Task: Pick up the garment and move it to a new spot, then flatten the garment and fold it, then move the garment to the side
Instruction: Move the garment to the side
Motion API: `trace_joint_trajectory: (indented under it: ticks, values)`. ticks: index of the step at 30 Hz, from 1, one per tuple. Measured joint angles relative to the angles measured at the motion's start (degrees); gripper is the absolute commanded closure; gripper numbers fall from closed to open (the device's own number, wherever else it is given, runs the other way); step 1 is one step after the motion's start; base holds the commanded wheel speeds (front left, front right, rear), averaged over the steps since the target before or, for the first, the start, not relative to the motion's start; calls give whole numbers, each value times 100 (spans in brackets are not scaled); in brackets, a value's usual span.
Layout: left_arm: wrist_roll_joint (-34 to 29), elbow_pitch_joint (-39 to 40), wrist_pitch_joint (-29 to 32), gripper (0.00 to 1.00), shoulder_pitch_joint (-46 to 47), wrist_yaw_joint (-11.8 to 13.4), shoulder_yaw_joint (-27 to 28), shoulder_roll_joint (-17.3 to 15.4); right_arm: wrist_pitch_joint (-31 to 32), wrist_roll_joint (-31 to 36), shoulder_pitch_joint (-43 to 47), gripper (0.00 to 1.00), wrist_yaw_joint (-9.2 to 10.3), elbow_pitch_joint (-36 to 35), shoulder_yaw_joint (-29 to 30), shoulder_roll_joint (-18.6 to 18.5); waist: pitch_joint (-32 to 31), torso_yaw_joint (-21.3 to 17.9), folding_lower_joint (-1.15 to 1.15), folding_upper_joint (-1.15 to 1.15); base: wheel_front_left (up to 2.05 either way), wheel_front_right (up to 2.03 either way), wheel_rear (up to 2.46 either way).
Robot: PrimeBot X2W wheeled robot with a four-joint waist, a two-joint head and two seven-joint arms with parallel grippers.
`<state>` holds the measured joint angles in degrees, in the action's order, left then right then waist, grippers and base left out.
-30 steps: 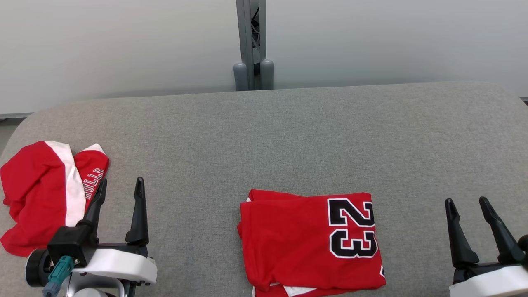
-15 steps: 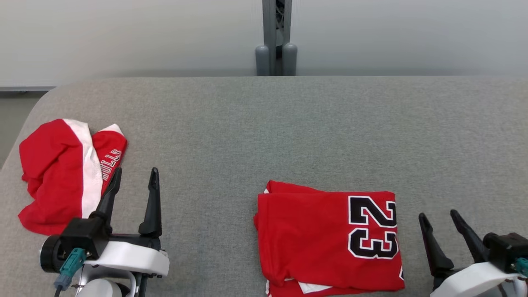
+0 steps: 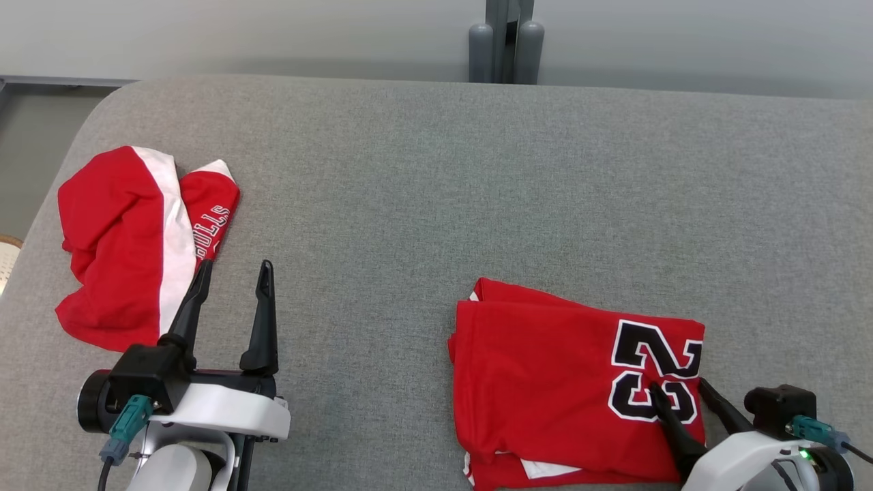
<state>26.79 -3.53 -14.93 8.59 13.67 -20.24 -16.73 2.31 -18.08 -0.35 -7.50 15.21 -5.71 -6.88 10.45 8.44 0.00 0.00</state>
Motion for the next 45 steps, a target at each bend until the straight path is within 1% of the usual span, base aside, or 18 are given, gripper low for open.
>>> trace_joint_trajectory:
  ticks: [1, 2, 3, 5, 9, 14, 17, 21, 26, 30, 31, 32, 37, 41, 45]
  values:
    - [-14, -4, 0, 0, 6, -1, 21, 13, 5, -45, -51, 43, 0, 55, -51, -12, 28, 9, 0, 0, 0, 0, 0]
    - [-32, -5, 0, 0, 14, -10, 41, 27, 26, -91, -97, 68, 1, 97, -116, -34, 53, 14, 0, 0, 0, 0, 0]
    - [-51, -10, 0, 0, 23, -33, 58, 44, -14, -116, -136, 100, 0, 107, -153, -54, 74, 18, 0, 0, 0, 0, 0]
    - [-68, -13, 0, 0, 36, -51, 83, 77, -41, -157, -222, 100, 0, 166, -200, -83, 105, 16, 0, 0, 0, 0, 0]
    - [-165, 26, 0, 0, 50, -60, 163, 98, -272, 97, -293, 100, -2, 148, -118, -192, 150, -68, 0, 0, 0, 0, 0]
    - [-243, 132, -7, 0, 64, -111, 222, 94, -417, 531, -385, 100, -1, 38, 9, -233, 206, -353, 0, 0, 0, 0, 0]
    - [-286, 202, -7, 0, 97, -159, 210, 66, -543, 806, -465, 100, -2, -30, 100, -220, 243, -619, 0, 0, 0, 0, 0]
    - [-365, 321, 18, 0, 175, -170, 171, -12, -706, 1014, -564, 100, -1, -91, 202, -182, 297, -1054, 0, 0, 0, 0, 0]
    - [-472, 476, 174, 0, 326, -169, 149, -185, -909, 1145, -718, 100, -1, -71, 364, -131, 371, -1647, 0, 0, 0, 0, 0]
    - [-561, 637, 341, 0, 444, -174, 125, -315, -1068, 1160, -925, 100, -1, 67, 368, -94, 437, -2099, 0, 0, 0, 0, 0]
    - [-587, 715, 421, 0, 514, -178, 94, -370, -1128, 1163, -1121, 100, -1, 179, 354, -110, 471, -2304, -1, 0, 0, 0, 0]
    - [-609, 747, 454, 0, 547, -186, 83, -386, -1196, 1170, -1243, 100, -1, 261, 342, -131, 489, -2402, 0, 0, 0, 0, 0]
    - [-660, 829, 611, 0, 747, -227, 1, -416, -1388, 1191, -2026, 100, -1, 783, 386, -256, 597, -2773, 0, 0, 0, 0, 0]
    - [-716, 869, 704, 0, 916, -264, -104, -425, -1548, 1222, -2696, 100, -1, 1380, 579, -468, 755, -2888, 0, 0, 0, 0, 0]
    - [-764, 894, 768, 0, 1070, -310, -190, -425, -1642, 1269, -3208, 100, -1, 2036, 762, -661, 898, -2883, 0, 0, 0, 0, 0]
